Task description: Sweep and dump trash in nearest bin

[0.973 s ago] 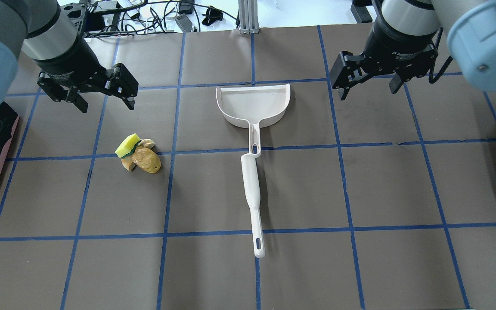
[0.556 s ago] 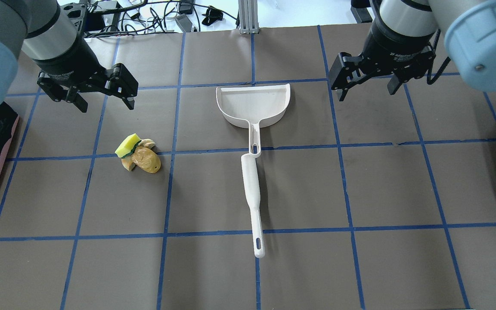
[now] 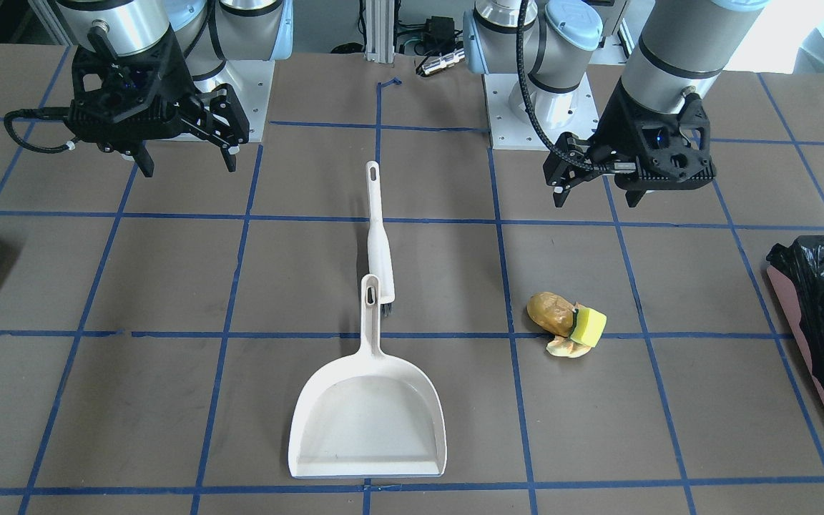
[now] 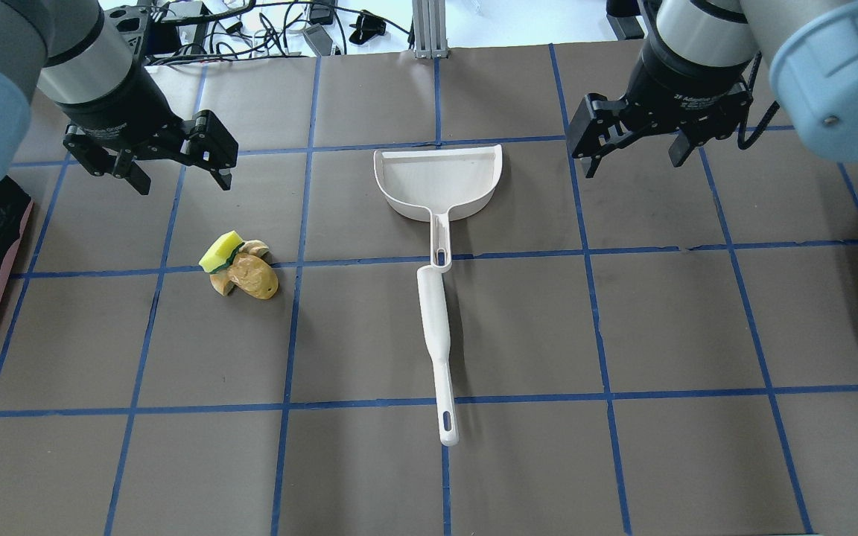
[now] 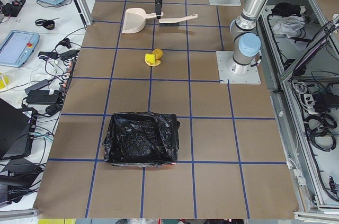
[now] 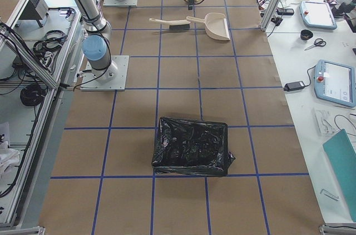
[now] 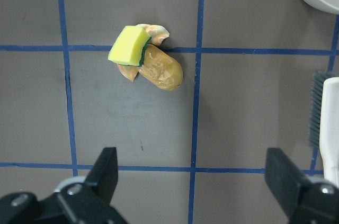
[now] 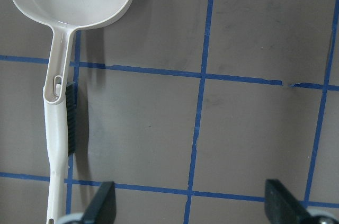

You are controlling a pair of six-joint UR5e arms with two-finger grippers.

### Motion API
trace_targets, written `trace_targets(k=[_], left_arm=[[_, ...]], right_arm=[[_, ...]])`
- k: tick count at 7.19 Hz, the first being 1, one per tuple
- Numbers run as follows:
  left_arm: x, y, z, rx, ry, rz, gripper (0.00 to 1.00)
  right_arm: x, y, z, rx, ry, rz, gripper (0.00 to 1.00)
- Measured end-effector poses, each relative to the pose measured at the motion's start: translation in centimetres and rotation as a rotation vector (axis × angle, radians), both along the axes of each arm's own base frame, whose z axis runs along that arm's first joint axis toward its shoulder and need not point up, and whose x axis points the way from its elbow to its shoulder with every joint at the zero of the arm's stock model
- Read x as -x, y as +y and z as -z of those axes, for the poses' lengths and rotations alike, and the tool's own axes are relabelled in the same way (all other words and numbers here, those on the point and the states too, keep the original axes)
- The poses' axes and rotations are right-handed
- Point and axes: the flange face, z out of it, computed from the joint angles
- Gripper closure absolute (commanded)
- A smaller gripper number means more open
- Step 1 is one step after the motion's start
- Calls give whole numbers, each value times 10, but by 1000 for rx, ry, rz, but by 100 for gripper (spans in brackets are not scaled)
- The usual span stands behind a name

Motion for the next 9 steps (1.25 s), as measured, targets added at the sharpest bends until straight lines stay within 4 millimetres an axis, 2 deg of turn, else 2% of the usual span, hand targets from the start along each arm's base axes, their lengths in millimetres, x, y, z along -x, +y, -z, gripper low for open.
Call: trace_targets(k=[6, 7, 8, 9], left_arm=[[0, 0, 0, -2, -1, -2, 0], [0, 0, 1, -4, 1, -4, 0], [0, -1, 3, -5, 2, -7, 0], [-1, -4, 5, -6, -2, -9, 0]], right_arm=[[0, 3, 7, -24, 4, -18, 0], [-7, 9, 12, -34, 5, -34, 0], [-29, 23, 25, -56, 6, -76, 0], [-62, 44, 43, -87, 10, -126, 0]])
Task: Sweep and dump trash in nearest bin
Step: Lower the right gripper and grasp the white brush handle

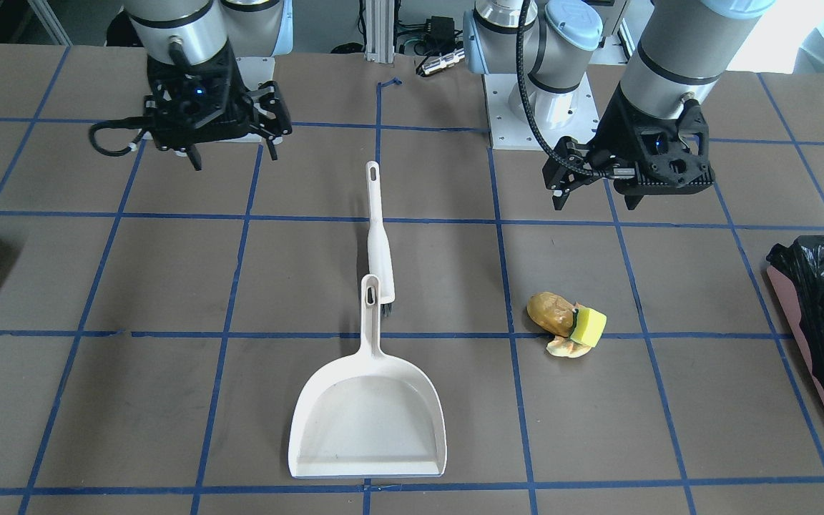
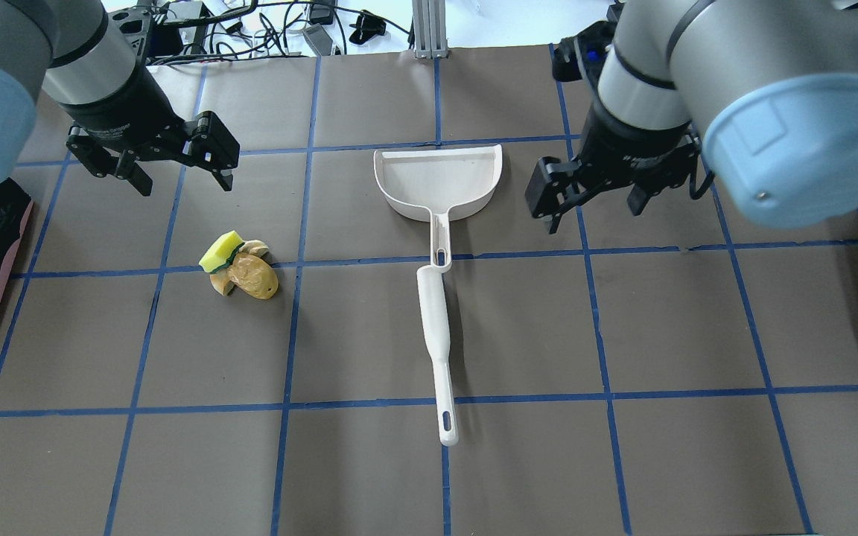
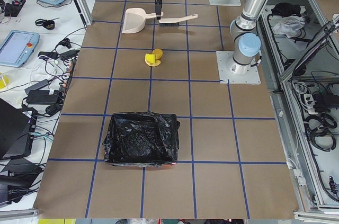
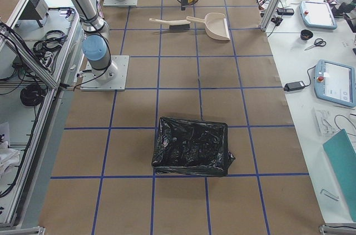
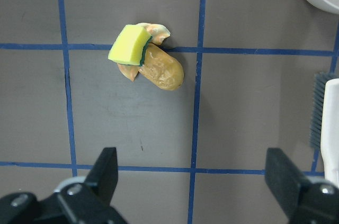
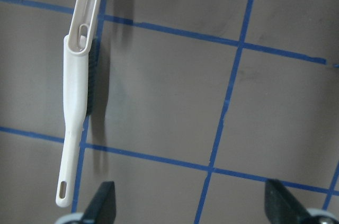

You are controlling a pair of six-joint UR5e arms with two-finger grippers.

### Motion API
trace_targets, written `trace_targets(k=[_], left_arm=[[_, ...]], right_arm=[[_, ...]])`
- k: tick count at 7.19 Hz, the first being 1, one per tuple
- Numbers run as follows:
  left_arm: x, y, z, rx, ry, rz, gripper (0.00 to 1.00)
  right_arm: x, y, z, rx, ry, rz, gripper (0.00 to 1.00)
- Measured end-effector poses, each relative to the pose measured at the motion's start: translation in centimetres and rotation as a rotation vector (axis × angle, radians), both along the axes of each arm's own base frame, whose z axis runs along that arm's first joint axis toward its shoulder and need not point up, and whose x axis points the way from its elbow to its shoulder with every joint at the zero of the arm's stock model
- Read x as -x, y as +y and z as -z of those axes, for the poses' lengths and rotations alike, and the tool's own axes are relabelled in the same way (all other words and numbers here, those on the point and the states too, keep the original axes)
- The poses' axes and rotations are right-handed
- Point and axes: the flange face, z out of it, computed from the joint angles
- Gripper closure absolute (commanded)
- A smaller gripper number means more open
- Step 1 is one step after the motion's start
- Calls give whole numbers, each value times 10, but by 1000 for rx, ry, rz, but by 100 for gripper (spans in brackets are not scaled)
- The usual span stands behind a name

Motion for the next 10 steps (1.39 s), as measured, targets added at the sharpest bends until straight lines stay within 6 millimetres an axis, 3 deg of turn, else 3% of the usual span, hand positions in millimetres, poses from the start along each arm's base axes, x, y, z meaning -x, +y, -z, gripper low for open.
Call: trace_targets(k=[2, 3, 5, 6, 7, 8, 9, 10], left_arm=[[-9, -4, 2, 0, -4, -14, 0], [-16, -8, 6, -8, -2, -29, 0], [-24, -36, 24, 7, 2, -43, 0], [-21, -49, 26, 23, 2, -37, 0], [-9, -64, 29, 36, 5, -27, 0], [17, -79, 35, 47, 8, -12, 0], [51, -93, 45, 63, 12, 18, 0], [84, -103, 60, 79, 17, 46, 0]], right_arm=[[-59, 46, 48, -55, 16, -42, 0], [-79, 69, 84, -56, 12, -28, 0], [-98, 110, 163, -12, -13, -1, 0], [-103, 116, 187, -17, -15, 13, 0], [-111, 119, 204, -36, -12, 12, 0], [-122, 120, 213, -48, -9, -2, 0], [-133, 121, 218, -54, -7, -22, 3], [-140, 124, 222, -59, -4, -37, 12]])
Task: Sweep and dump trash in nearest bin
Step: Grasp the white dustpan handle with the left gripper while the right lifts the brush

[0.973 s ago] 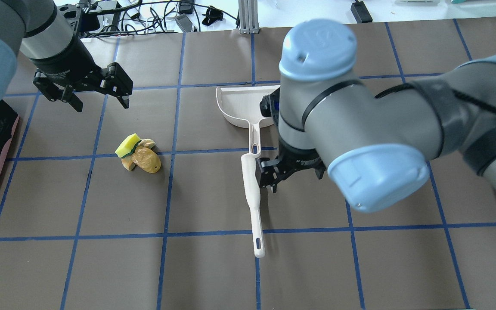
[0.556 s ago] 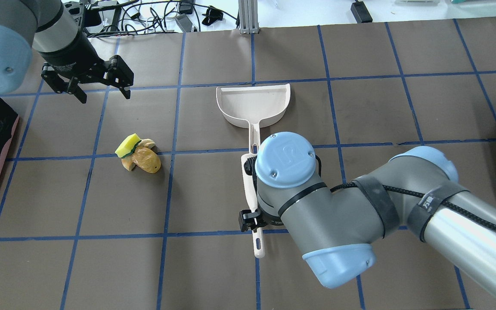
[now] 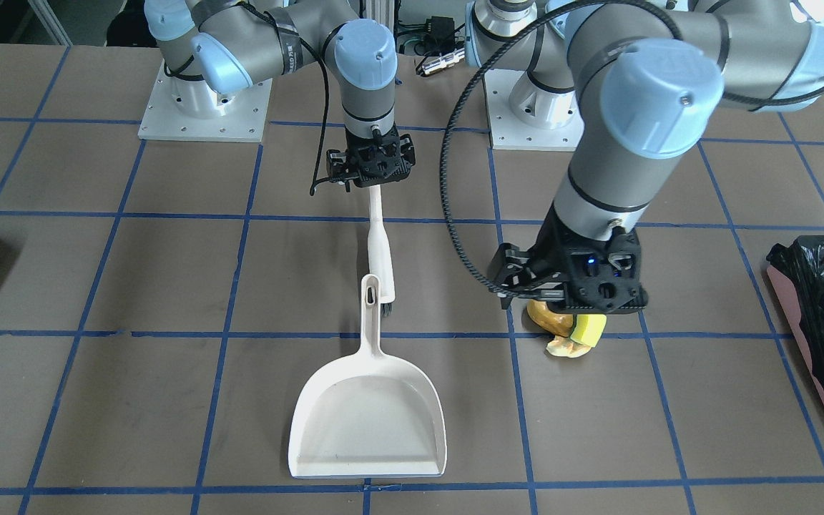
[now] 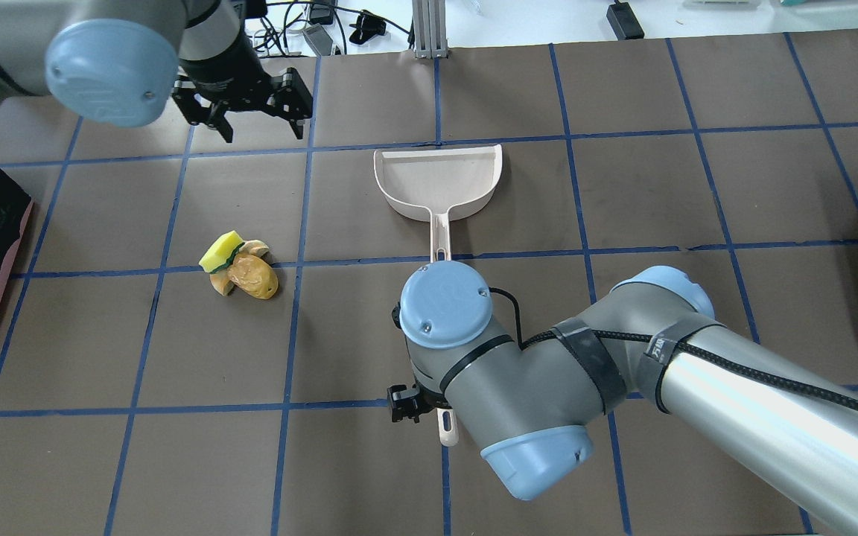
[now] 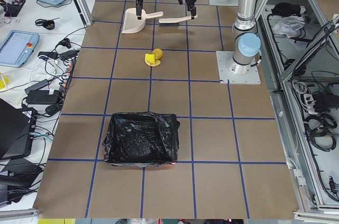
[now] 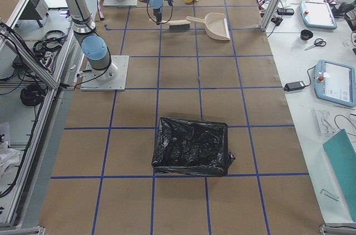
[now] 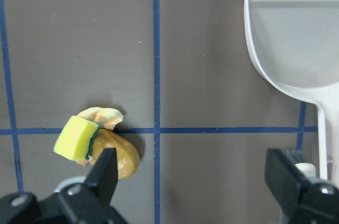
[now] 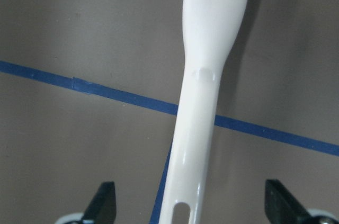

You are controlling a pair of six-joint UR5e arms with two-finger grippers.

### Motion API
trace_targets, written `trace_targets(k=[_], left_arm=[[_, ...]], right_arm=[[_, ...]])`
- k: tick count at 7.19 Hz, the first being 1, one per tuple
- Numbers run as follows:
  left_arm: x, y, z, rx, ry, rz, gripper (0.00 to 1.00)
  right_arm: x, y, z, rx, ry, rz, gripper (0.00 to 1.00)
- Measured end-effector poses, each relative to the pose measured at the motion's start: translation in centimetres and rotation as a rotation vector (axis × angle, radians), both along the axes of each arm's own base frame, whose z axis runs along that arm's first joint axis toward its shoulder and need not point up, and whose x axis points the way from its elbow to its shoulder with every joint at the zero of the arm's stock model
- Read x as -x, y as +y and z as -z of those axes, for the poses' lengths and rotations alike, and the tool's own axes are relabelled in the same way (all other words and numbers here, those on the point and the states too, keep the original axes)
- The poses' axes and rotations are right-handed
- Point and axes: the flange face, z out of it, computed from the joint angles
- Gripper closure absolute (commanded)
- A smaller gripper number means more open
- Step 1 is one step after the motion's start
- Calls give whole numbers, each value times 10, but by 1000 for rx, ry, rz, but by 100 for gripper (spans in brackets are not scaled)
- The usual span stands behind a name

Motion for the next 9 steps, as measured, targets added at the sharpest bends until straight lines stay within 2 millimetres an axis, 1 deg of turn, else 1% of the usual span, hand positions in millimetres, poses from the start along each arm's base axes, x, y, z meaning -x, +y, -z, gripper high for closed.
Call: trace_targets(k=[1, 2, 3, 4, 5, 6, 8, 9], left_arm=[[29, -7, 19, 9, 4, 24, 0], [57, -10, 41, 7, 5, 47, 0], [83, -10, 62, -2, 5, 74, 0], [105, -8, 80, -11, 3, 103, 0], [124, -5, 97, -26, 1, 125, 0], [139, 0, 110, -45, -1, 141, 0], [169, 18, 131, -84, -12, 189, 0], [177, 25, 139, -98, -16, 201, 0]], right_arm=[[-3, 1, 3, -4, 2, -7, 23], [-4, 2, 4, -7, 5, -10, 36], [-4, 3, 6, -11, 8, -11, 56], [-3, 3, 9, -19, 14, -11, 71], [-3, 3, 12, -26, 19, -13, 94], [-4, 3, 13, -31, 21, -13, 100], [-3, 2, 13, -34, 19, -9, 100], [-3, 1, 12, -33, 18, -4, 100]])
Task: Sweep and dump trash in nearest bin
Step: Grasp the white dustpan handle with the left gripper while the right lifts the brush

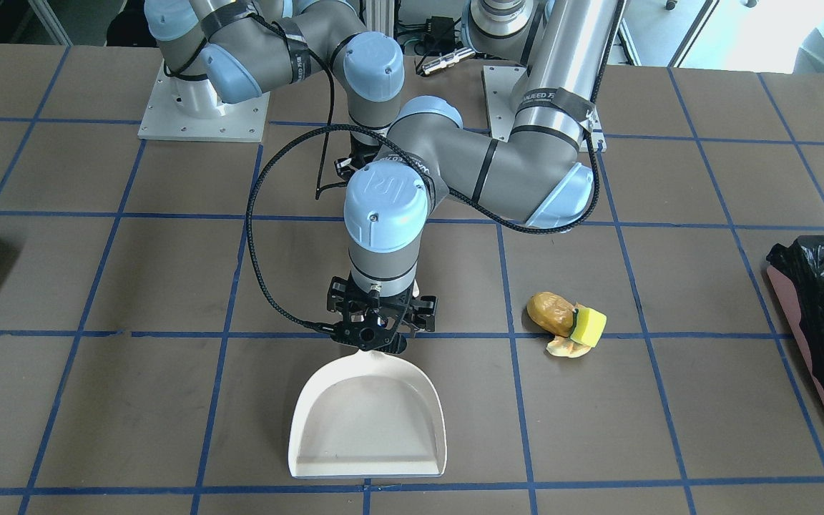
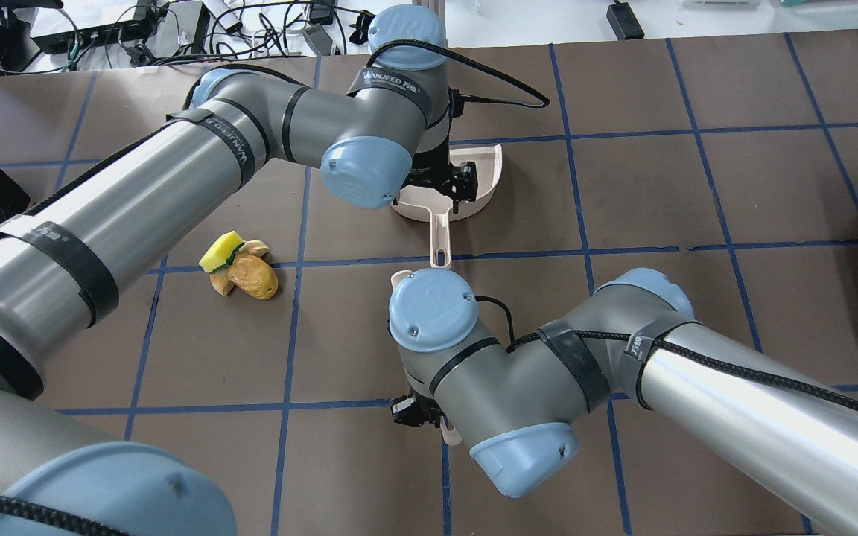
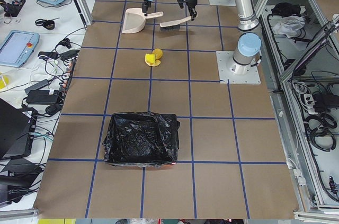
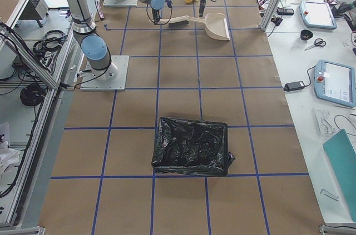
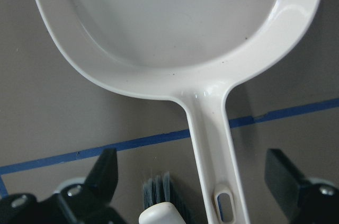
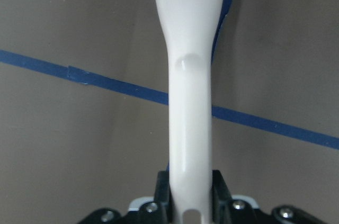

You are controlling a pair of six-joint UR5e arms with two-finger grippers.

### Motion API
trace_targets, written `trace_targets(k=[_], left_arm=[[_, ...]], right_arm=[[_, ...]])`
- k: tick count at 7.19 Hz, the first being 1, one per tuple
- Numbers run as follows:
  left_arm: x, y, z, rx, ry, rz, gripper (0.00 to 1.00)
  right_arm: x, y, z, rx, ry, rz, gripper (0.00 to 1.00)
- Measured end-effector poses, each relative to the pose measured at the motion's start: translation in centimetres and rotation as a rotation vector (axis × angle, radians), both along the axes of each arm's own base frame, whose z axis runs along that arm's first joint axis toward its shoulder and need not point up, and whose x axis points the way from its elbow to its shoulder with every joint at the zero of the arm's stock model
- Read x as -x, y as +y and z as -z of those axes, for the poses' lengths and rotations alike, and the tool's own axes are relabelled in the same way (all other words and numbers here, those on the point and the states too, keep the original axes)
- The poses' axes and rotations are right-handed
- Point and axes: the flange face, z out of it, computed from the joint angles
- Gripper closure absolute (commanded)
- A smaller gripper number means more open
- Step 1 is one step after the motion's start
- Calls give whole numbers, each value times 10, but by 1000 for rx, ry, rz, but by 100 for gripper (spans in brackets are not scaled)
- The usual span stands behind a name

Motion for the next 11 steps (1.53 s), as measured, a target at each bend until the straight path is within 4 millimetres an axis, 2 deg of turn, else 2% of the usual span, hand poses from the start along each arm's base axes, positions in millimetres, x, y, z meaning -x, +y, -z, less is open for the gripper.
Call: trace_targets(k=[1, 3, 4, 5, 9, 10, 11], left_arm=[[3, 6, 8, -17, -4, 6, 0], [8, 18, 20, -56, 5, 14, 6], [10, 21, 23, -71, 20, 14, 21], [10, 22, 25, -81, 26, 14, 24], [11, 23, 36, -106, 20, 13, 24], [11, 22, 37, -108, 20, 13, 53], [11, 22, 37, -109, 21, 13, 100]], right_arm=[[0, 0, -1, 2, -1, 5, 100], [1, 1, -2, 2, 4, 34, 100], [2, 3, -3, 2, 9, 67, 100], [1, 5, -5, 4, 14, 105, 100], [5, 15, -15, 23, 20, 252, 100], [5, 16, -15, 23, 23, 278, 100], [4, 17, -16, 23, 26, 309, 100]])
